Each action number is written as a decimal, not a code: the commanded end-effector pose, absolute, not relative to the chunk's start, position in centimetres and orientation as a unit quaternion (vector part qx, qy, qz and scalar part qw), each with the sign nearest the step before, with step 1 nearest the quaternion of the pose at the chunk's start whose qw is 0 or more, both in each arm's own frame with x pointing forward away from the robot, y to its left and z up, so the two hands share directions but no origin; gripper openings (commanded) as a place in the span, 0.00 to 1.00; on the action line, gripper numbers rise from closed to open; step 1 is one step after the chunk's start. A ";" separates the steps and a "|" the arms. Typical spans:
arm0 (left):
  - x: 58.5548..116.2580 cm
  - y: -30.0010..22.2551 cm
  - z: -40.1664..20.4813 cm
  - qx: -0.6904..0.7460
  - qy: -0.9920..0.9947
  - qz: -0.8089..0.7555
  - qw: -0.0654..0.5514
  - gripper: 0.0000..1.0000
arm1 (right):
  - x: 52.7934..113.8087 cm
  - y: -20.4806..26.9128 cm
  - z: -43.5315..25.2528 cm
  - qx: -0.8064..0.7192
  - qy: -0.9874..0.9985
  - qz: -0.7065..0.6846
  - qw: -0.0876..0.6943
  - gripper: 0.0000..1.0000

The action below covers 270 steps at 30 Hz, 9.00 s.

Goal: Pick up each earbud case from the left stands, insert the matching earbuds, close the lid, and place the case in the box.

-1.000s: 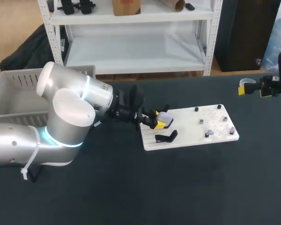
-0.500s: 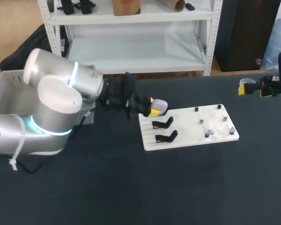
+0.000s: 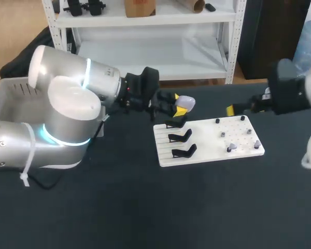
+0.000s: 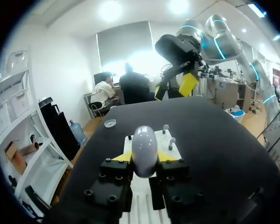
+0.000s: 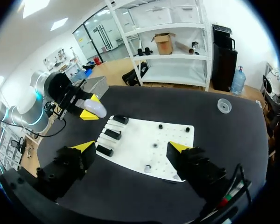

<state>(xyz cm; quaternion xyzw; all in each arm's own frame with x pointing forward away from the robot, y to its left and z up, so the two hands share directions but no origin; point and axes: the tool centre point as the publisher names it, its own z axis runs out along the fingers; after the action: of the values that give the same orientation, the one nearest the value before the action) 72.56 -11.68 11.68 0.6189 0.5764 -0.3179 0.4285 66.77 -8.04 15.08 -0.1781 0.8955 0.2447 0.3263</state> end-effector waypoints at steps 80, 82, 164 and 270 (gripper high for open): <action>70.2 -7.5 12.8 0.509 0.563 -0.418 0.499 0.00 | 62.5 -14.2 11.6 -0.191 0.957 -0.038 0.215 1.00; 70.4 -7.3 12.6 0.500 0.567 -0.421 0.501 0.00 | 62.2 -14.4 11.4 -0.192 0.957 -0.046 0.213 1.00; 70.6 -7.0 12.3 0.494 0.571 -0.424 0.501 0.00 | 65.3 -15.0 3.7 -0.103 0.967 -0.184 0.143 0.48; 70.6 -7.0 12.3 0.494 0.571 -0.424 0.501 0.00 | 63.2 5.9 22.0 0.194 0.964 -0.121 0.138 0.00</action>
<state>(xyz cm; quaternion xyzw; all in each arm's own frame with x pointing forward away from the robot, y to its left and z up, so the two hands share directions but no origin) 70.76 -6.95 12.36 0.4952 0.5709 -0.4250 0.4982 61.35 3.50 21.82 0.1717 0.9699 -0.0744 0.1556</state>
